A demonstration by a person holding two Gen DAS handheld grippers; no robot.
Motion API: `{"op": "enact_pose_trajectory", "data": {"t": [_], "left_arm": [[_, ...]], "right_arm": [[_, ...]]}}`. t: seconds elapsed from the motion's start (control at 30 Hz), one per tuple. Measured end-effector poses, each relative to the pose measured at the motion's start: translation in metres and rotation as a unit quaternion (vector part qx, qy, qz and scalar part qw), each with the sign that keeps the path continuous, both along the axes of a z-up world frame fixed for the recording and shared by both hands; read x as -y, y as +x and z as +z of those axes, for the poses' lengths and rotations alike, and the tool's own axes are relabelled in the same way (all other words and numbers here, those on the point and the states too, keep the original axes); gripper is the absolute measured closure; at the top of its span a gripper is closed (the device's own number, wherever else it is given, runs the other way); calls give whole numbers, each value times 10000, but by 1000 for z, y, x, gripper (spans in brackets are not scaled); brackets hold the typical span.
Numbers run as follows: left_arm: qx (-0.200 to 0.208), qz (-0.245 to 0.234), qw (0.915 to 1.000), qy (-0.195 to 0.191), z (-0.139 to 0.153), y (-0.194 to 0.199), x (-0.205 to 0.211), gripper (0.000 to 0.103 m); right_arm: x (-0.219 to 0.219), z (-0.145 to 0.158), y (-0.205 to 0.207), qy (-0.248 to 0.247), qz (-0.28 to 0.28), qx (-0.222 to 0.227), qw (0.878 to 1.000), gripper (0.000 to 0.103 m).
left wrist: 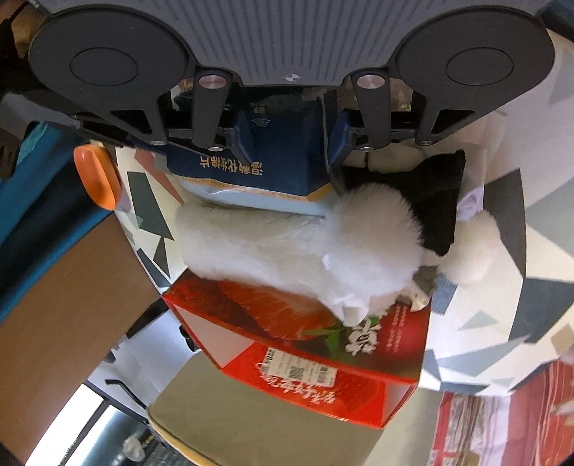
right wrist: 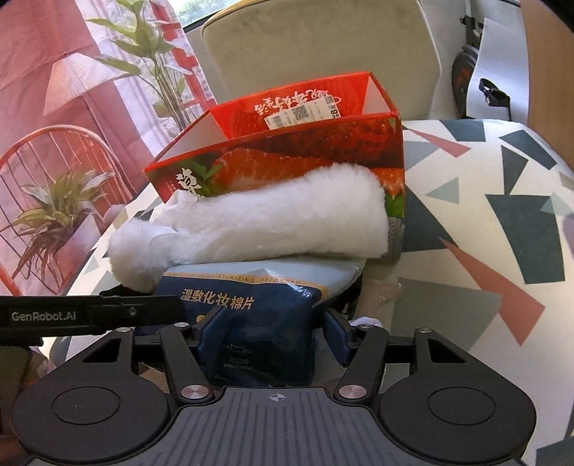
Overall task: Organize soft objects
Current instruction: 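Lower the right tool and grasp the blue cotton pad packet, then lift the blue packet into the red box and open the right tool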
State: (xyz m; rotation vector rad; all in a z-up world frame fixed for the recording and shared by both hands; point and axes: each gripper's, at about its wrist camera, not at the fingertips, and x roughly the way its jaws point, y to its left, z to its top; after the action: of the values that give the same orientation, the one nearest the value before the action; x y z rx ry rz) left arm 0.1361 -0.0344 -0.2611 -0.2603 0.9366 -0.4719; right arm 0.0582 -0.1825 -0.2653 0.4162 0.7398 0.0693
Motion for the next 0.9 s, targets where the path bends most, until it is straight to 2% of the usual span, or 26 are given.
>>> {"op": "enact_pose_trajectory", "data": {"t": [0.23, 0.27, 0.3, 0.33, 0.57, 0.73, 0.9], "left_arm": [[-4, 13, 10000, -41, -5, 4, 3, 54], [18, -18, 10000, -23, -5, 3, 3, 54], [43, -39, 10000, -9, -4, 3, 2, 56], [63, -58, 10000, -3, -4, 1, 1, 56], [90, -178, 9997, -116, 11, -8, -5, 57], [472, -351, 9982, -96, 35, -22, -6, 57], [887, -363, 9951, -238, 58, -33, -12, 57]], "right_arm": [[6, -8, 4, 284, -54, -70, 9996, 48], [5, -8, 4, 317, -41, -56, 9995, 49], [4, -7, 3, 335, -2, -34, 9994, 56], [3, -6, 3, 343, 51, -9, 9994, 57], [-8, 14, -7, -27, 227, 126, 9997, 60], [-6, 35, -18, -27, 221, 383, 9990, 60], [-10, 61, -29, -253, 264, 784, 9962, 60]]}}
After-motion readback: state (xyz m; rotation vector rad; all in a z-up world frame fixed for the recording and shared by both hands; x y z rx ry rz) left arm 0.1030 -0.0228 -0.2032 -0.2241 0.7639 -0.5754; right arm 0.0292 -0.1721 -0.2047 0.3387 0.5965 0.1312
